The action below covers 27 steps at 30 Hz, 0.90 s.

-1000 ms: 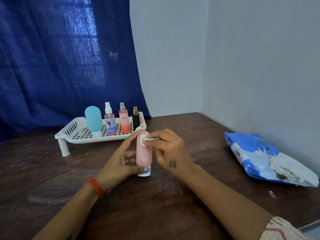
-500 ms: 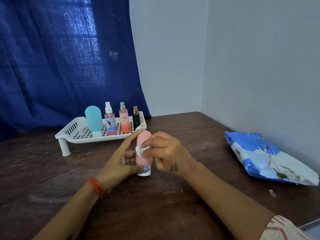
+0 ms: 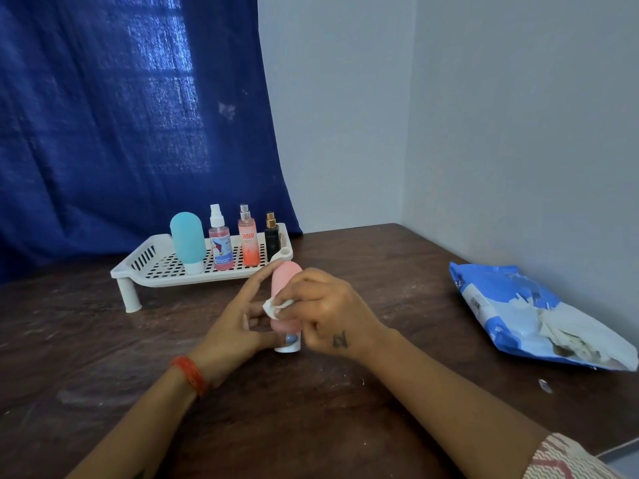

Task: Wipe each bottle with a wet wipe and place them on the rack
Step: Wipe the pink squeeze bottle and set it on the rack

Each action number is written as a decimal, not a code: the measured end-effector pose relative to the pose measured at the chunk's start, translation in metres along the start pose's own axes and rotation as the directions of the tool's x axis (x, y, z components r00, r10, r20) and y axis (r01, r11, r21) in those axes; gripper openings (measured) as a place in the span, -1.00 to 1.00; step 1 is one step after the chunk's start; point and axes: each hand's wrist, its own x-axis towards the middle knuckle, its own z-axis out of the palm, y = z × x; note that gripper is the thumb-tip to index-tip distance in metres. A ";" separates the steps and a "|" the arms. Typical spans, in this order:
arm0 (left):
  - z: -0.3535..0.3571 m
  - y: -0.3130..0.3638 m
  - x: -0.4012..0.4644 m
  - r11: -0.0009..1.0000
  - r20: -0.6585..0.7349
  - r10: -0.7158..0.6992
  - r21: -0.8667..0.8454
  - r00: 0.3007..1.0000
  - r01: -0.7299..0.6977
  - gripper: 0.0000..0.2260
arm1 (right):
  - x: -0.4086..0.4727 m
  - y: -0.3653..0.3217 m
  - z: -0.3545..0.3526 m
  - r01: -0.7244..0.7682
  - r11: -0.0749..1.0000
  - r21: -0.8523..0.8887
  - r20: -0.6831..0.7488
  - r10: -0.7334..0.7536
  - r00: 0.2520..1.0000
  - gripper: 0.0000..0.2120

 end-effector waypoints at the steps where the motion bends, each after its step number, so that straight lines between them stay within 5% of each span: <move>1: -0.001 -0.001 0.000 1.000 0.005 -0.008 -0.004 1.000 0.008 -0.14 | -0.002 0.002 -0.001 -0.023 1.000 0.021 -0.033 0.023 0.999 -0.80; 9: -0.002 -0.002 0.002 0.999 0.002 -0.030 0.031 1.000 0.030 -0.14 | -0.007 0.012 0.007 -0.421 0.892 0.165 -0.236 0.450 0.861 -0.80; 17: -0.004 -0.002 0.002 0.999 0.015 -0.032 0.023 0.999 0.032 -0.09 | -0.004 0.007 0.002 -0.382 0.878 0.289 -0.138 0.434 0.890 -0.84; 24: -0.004 -0.005 0.004 0.999 -0.004 -0.050 0.010 0.999 0.050 -0.15 | -0.007 0.011 0.005 -0.601 0.727 0.333 -0.054 0.651 0.758 -0.84; 27: -0.004 -0.004 0.002 0.999 0.000 -0.053 -0.004 0.999 0.053 -0.14 | -0.005 0.008 0.006 -0.562 0.771 0.300 -0.103 0.612 0.784 -0.80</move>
